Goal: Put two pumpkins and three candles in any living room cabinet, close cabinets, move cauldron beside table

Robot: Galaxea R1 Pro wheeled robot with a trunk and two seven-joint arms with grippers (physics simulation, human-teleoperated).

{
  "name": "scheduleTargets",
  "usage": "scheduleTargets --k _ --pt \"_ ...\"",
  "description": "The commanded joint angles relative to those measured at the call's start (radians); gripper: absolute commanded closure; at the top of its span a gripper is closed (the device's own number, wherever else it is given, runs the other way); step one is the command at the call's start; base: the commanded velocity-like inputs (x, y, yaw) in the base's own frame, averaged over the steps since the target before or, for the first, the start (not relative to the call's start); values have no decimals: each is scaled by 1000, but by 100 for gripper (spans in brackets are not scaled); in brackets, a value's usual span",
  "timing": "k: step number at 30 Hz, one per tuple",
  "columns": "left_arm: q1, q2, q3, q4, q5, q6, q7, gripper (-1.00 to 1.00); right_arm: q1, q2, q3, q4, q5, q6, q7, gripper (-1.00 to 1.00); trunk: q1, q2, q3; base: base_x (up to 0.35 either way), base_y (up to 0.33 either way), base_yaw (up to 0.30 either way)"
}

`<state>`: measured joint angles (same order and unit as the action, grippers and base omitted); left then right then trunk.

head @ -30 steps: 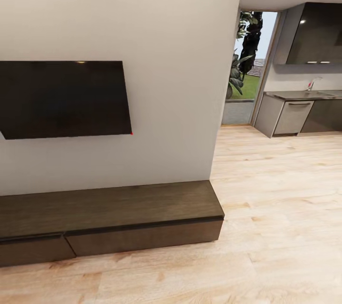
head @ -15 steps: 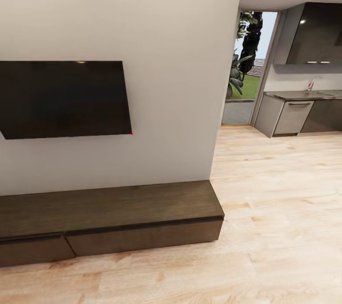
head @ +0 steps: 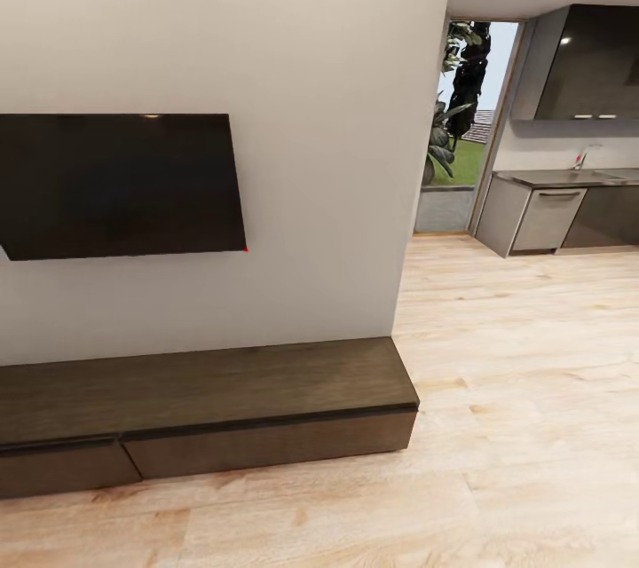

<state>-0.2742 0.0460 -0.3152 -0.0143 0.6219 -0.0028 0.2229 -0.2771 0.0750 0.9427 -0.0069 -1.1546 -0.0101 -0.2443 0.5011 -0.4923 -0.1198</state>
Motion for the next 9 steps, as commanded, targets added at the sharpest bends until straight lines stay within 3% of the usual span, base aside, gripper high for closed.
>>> scheduleTargets --k 1,9 --pt "0 0 -8 -1 9 0 3 -100 -1 0 8 -1 -10 -1 -4 -100 0 -2 -2 0 0 0" --pt "0 0 -8 -1 9 0 3 -100 -1 0 8 -1 -10 -1 -4 -100 0 -2 -2 0 0 0"
